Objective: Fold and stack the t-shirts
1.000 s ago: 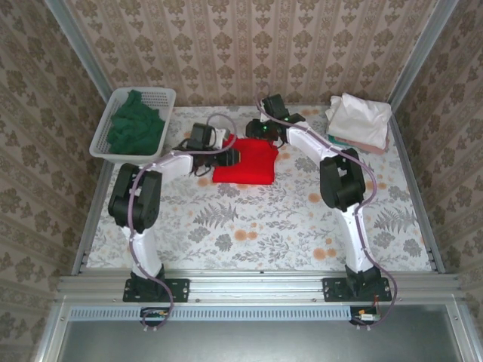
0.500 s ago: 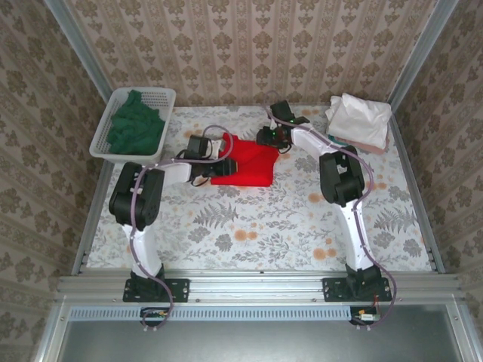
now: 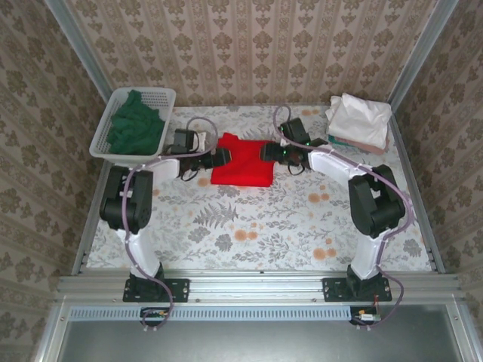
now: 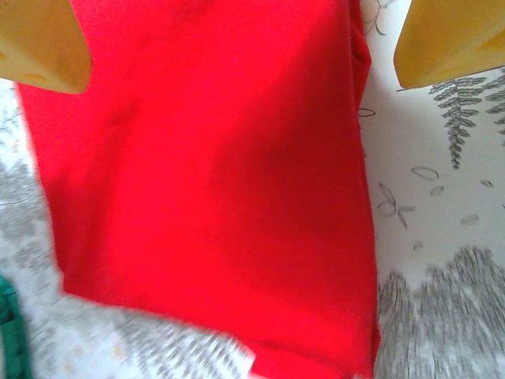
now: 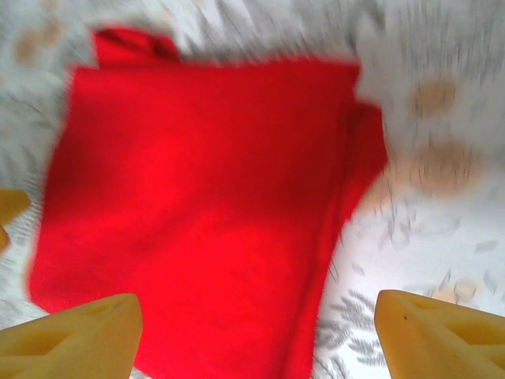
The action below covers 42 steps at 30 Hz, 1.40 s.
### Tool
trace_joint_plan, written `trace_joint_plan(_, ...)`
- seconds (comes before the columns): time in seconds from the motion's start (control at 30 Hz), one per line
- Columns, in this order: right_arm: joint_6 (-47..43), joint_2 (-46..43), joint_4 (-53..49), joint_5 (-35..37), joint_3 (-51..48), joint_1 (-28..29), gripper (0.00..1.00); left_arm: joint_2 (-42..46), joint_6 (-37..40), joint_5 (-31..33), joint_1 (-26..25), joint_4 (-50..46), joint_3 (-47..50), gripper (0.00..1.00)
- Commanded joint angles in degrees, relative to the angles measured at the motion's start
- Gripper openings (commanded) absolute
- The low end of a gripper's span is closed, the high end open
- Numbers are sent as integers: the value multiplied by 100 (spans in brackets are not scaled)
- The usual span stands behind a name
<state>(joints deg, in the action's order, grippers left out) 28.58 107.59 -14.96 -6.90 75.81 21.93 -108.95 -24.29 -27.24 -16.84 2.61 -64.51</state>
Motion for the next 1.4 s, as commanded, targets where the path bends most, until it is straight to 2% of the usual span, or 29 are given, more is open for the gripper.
trace_joint_plan(0.0, 465, 295, 444, -202, -209, -14, 79, -241, -151, -241, -56, -120, -291, 98)
trace_joint_plan(0.1, 650, 449, 546, -273, -202, -3, 76, -367, -217, -367, -114, -112, -354, 92)
trace_joint_plan(0.23, 793, 793, 580, -357, -22, 4, 73, -484, -251, -440, -187, -122, -369, 74)
trace_joint_plan(0.3, 832, 1008, 471, -423, 161, 20, 71, -557, -278, -507, -214, -151, -422, 69)
trace_joint_plan(0.47, 947, 1361, 510, -546, 408, 39, 70, -669, -287, -575, -292, -270, -551, 64)
trace_joint_plan(0.7, 1244, 1473, 908, -1069, 486, 129, 65, -737, -260, -588, -441, -469, -727, 63)
trace_joint_plan(0.77, 1221, 1482, 821, -918, 565, 163, 64, -763, -277, -596, -467, -459, -747, 63)
trace_joint_plan(0.87, 1235, 1544, 814, -873, 620, 145, 58, -803, -305, -618, -489, -464, -765, 62)
trace_joint_plan(1.07, 1236, 1393, 841, -849, 639, 158, 37, -745, -344, -605, -496, -457, -694, 62)
trace_joint_plan(1.13, 1103, 1277, 658, -705, 679, 147, 31, -708, -335, -613, -499, -486, -688, 62)
trace_joint_plan(1.23, 857, 1061, 370, -354, 704, 123, 11, -628, -302, -598, -478, -533, -653, 63)
trace_joint_plan(1.37, 316, 827, -207, 141, 891, 71, 2, -470, -273, -594, -391, -591, -586, 67)
